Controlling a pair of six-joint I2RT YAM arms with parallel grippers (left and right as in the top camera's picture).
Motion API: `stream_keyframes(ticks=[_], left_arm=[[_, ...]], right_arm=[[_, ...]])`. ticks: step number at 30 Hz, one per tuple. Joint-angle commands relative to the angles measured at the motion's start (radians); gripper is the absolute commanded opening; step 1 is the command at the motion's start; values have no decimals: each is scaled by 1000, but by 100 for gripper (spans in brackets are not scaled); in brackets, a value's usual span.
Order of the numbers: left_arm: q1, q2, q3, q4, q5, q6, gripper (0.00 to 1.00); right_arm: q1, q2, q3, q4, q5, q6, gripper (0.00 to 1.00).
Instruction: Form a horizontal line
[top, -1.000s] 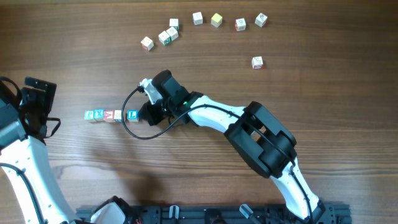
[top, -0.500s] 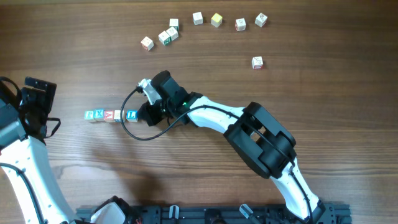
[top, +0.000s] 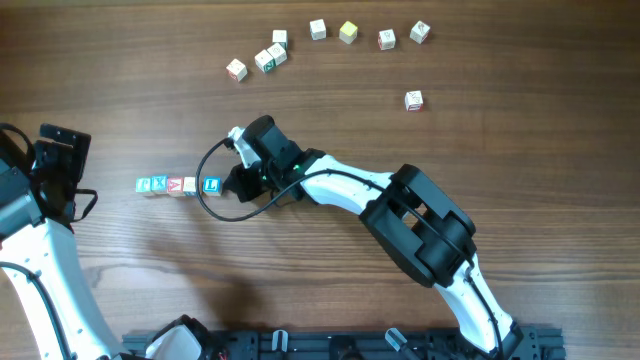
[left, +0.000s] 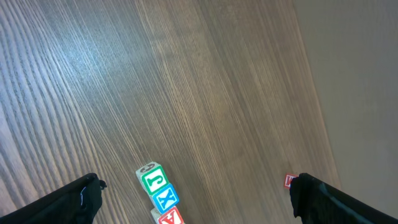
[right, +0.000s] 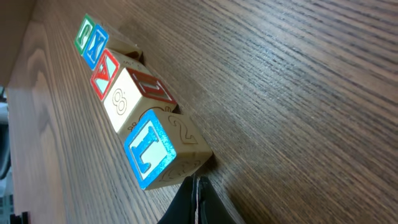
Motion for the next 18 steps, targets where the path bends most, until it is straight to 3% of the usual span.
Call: stream_keyframes(ticks=[1,18], left_arm=[[4,-1,17,0,8,-9,100],[4,-1,17,0,8,-9,100]], right_arm=[[7,14,3,-1,17,45,4],[45,14,3,38,30,43,4]])
